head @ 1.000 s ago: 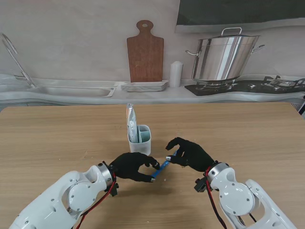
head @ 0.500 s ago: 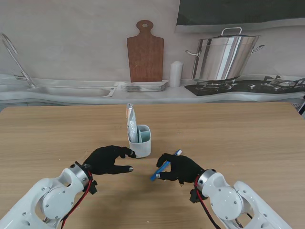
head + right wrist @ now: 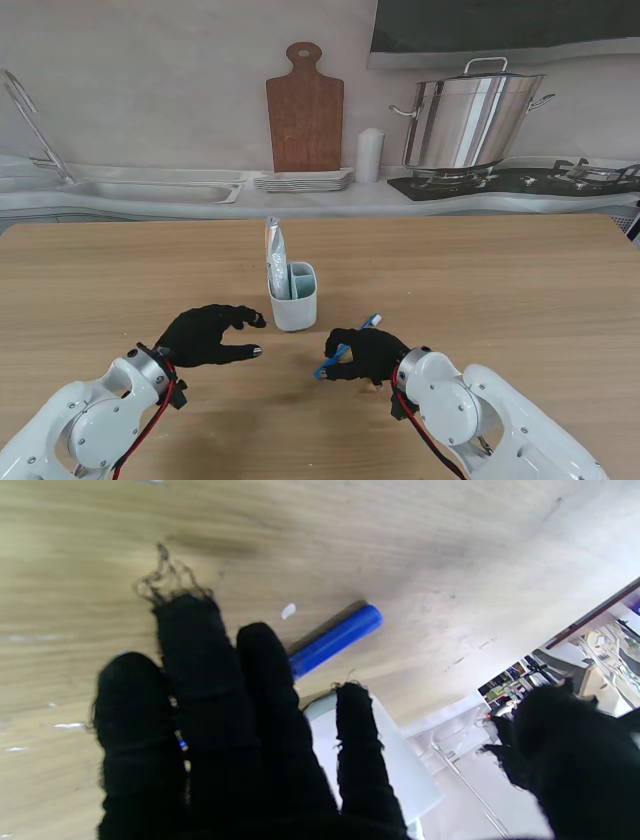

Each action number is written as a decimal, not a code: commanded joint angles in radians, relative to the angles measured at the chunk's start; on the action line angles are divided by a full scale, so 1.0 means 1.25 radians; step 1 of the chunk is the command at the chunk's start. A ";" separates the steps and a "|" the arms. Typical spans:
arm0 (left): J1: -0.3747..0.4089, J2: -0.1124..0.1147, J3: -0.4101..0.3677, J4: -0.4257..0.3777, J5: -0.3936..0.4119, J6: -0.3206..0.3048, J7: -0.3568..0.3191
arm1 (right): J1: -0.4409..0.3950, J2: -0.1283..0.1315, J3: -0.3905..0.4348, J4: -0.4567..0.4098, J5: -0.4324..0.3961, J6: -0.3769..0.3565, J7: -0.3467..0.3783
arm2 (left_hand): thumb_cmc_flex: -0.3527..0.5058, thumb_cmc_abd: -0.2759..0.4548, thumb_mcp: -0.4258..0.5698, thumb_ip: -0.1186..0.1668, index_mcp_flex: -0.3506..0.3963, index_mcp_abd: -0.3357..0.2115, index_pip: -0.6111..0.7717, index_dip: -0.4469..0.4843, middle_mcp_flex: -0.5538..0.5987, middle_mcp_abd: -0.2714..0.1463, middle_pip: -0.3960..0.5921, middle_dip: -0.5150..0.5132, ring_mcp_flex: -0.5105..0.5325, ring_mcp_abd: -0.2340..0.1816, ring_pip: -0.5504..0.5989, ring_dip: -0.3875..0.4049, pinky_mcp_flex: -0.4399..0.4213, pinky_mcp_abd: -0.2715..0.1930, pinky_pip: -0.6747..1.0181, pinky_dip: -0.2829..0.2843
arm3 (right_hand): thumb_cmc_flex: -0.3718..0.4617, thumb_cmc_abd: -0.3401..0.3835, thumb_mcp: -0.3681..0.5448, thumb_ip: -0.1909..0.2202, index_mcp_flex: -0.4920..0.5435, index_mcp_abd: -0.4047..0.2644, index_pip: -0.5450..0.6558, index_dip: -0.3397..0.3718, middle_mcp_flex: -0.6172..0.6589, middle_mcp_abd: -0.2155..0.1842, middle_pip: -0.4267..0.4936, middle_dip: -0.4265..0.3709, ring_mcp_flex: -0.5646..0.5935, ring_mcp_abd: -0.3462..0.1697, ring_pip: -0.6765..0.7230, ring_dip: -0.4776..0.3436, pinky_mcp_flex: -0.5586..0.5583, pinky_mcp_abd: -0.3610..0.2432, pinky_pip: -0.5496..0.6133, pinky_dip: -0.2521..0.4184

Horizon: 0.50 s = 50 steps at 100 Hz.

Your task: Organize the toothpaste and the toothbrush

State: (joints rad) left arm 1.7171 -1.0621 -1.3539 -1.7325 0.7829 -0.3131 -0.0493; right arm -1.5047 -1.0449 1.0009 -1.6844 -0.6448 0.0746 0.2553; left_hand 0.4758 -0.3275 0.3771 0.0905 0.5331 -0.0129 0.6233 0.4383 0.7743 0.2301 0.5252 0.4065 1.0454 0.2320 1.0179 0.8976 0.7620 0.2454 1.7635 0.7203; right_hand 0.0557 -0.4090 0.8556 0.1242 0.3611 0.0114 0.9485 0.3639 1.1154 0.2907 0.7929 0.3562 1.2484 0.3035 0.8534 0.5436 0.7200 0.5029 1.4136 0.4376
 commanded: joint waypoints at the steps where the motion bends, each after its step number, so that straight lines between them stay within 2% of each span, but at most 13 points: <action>1: 0.007 -0.002 -0.005 -0.013 0.002 0.003 -0.011 | 0.008 -0.005 -0.010 0.013 -0.007 0.010 0.009 | 0.004 0.017 -0.015 0.029 0.003 0.002 0.005 -0.003 0.015 -0.003 0.011 -0.017 0.012 0.046 0.012 0.011 -0.001 -0.033 0.036 0.006 | -0.037 0.010 -0.014 0.022 -0.019 0.003 0.012 0.000 0.001 -0.016 -0.001 -0.006 0.013 -0.011 -0.001 -0.017 -0.001 -0.002 0.010 -0.006; 22: 0.010 -0.002 -0.013 -0.014 -0.003 0.004 -0.011 | 0.063 -0.007 -0.059 0.053 -0.006 0.036 0.009 | 0.007 0.017 -0.017 0.030 0.007 0.003 0.007 -0.003 0.017 -0.003 0.012 -0.016 0.010 0.049 0.009 0.012 -0.004 -0.030 0.033 0.008 | -0.043 0.014 -0.013 0.025 0.001 0.002 0.013 0.001 -0.016 -0.018 -0.003 -0.003 0.004 -0.011 -0.004 -0.018 -0.009 -0.006 0.006 -0.011; 37: 0.011 -0.003 -0.016 -0.015 -0.009 0.003 -0.010 | 0.099 -0.008 -0.090 0.085 -0.001 0.042 0.015 | 0.008 0.017 -0.018 0.031 0.008 0.005 0.008 -0.003 0.017 -0.002 0.012 -0.016 0.006 0.050 0.005 0.012 -0.009 -0.028 0.029 0.010 | -0.047 0.014 -0.012 0.027 0.040 -0.002 0.014 0.002 -0.049 0.000 0.009 0.007 -0.014 0.001 0.003 -0.011 -0.030 0.004 0.006 -0.010; 42: 0.010 -0.003 -0.017 -0.015 -0.012 0.002 -0.012 | 0.108 -0.009 -0.099 0.094 -0.003 0.040 0.014 | 0.008 0.018 -0.018 0.031 0.008 0.005 0.007 -0.004 0.018 -0.003 0.012 -0.016 0.006 0.050 0.004 0.012 -0.011 -0.026 0.028 0.011 | -0.047 0.011 -0.011 0.028 0.082 -0.021 0.021 0.006 -0.071 0.002 0.022 0.015 -0.023 0.002 0.009 -0.007 -0.039 0.008 0.008 -0.007; 50: 0.008 -0.002 -0.018 -0.015 -0.014 0.001 -0.017 | 0.117 -0.008 -0.107 0.106 0.000 0.038 0.017 | 0.008 0.019 -0.019 0.031 0.009 0.007 0.008 -0.004 0.018 -0.004 0.012 -0.016 0.007 0.050 0.003 0.012 -0.011 -0.025 0.026 0.012 | -0.042 0.006 -0.011 0.026 0.198 -0.045 0.027 0.011 -0.108 0.007 0.026 0.021 -0.062 0.005 0.024 0.005 -0.071 0.006 0.003 0.000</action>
State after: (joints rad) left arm 1.7241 -1.0625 -1.3721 -1.7361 0.7677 -0.3120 -0.0490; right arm -1.3566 -1.0500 0.8708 -1.5655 -0.6425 0.1231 0.2565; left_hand 0.4766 -0.3274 0.3761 0.0905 0.5343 -0.0122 0.6246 0.4383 0.7744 0.2297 0.5254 0.4065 1.0454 0.2356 1.0179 0.8980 0.7547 0.2495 1.7635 0.7208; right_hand 0.0347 -0.4059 0.8533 0.1361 0.5202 -0.0168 0.9591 0.3672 1.0410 0.2878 0.8697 0.3945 1.1953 0.3011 0.8636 0.5434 0.6560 0.5036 1.4136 0.4254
